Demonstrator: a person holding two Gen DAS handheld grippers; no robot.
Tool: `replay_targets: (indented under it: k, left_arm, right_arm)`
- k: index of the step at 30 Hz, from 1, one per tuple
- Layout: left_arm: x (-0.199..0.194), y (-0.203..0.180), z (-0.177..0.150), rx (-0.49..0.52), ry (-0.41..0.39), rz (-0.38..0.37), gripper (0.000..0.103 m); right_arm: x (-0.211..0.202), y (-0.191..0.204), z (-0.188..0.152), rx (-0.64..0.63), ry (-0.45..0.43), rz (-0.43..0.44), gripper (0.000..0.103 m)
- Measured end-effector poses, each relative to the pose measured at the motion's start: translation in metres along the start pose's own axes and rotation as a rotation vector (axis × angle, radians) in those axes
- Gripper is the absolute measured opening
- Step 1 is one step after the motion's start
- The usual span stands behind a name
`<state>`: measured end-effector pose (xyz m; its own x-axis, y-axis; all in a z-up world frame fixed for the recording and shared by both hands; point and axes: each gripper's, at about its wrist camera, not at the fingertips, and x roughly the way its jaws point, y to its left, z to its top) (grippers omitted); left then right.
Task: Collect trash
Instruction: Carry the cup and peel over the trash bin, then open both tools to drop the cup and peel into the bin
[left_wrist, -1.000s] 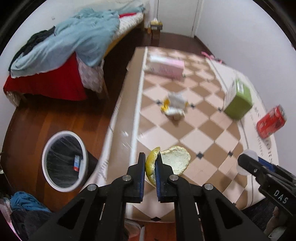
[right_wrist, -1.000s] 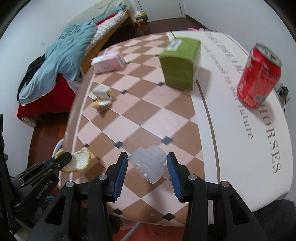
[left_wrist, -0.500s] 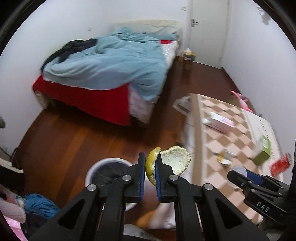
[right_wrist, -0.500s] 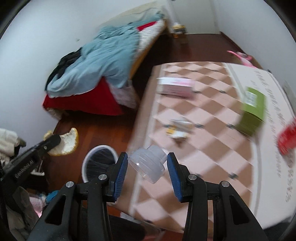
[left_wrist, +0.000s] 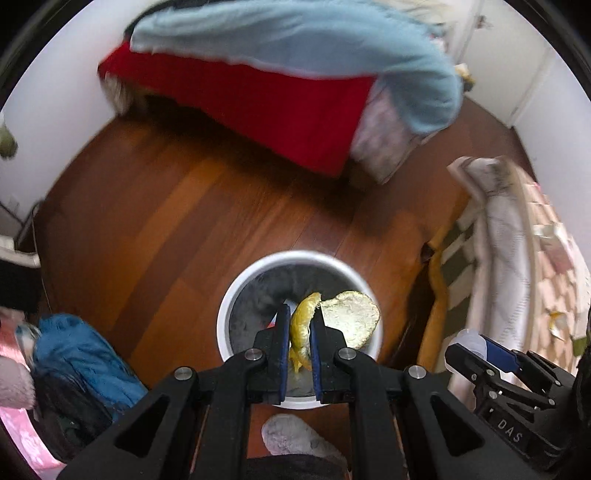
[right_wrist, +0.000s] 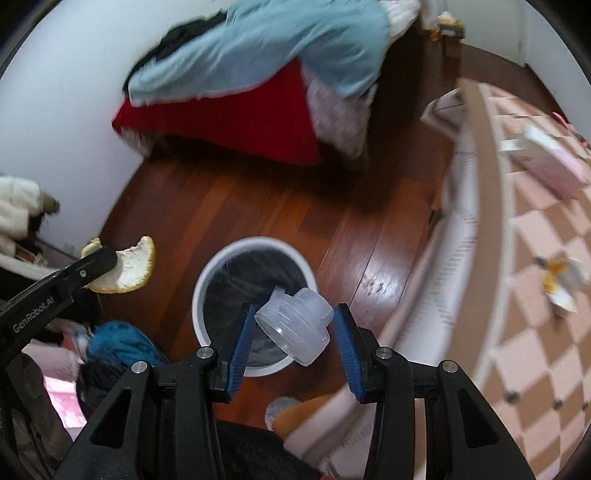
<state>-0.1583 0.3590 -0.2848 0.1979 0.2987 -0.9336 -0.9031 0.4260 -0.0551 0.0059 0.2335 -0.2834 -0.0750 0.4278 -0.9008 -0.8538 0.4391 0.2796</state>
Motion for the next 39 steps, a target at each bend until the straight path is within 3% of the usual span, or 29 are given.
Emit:
replay_targets:
  k: [4, 10, 13, 14, 15, 17, 18, 19, 22, 39]
  left_arm:
    - [0.041, 0.017, 0.002, -0.052, 0.099, -0.021, 0.007]
    - [0.068, 0.031, 0.001, -0.105, 0.17, -0.021, 0.009]
    - [0.067, 0.04, -0.004, -0.131, 0.176, 0.003, 0.018]
    - [0.065, 0.043, -0.006, -0.134, 0.17, 0.013, 0.034]
    - [0.061, 0.047, -0.009, -0.139, 0.155, 0.026, 0.064]
    - [0.056, 0.052, -0.011, -0.145, 0.126, 0.046, 0.09]
    - [0.053, 0.054, -0.012, -0.144, 0.113, 0.067, 0.09]
    - [0.051, 0.055, -0.013, -0.143, 0.112, 0.078, 0.09]
    - [0.042, 0.058, -0.016, -0.132, 0.1, 0.105, 0.096]
    - [-0.045, 0.043, -0.045, -0.086, -0.064, 0.163, 0.096]
  right_arm:
    - [0.053, 0.017, 0.007, -0.042, 0.078, -0.031, 0.046]
    - [0.112, 0.034, 0.011, -0.098, 0.16, -0.062, 0.046]
    - [0.13, 0.038, 0.01, -0.117, 0.188, -0.062, 0.047]
    - [0.135, 0.035, 0.011, -0.12, 0.198, -0.056, 0.047]
    - [0.14, 0.036, 0.011, -0.122, 0.205, -0.051, 0.048]
    - [0.147, 0.038, 0.011, -0.126, 0.22, -0.046, 0.071]
    - [0.149, 0.037, 0.01, -0.118, 0.223, -0.048, 0.087]
    - [0.15, 0.037, 0.011, -0.114, 0.222, -0.041, 0.094]
    - [0.149, 0.037, 0.008, -0.118, 0.219, -0.05, 0.102]
    - [0.075, 0.042, -0.015, -0.139, 0.134, -0.092, 0.102]
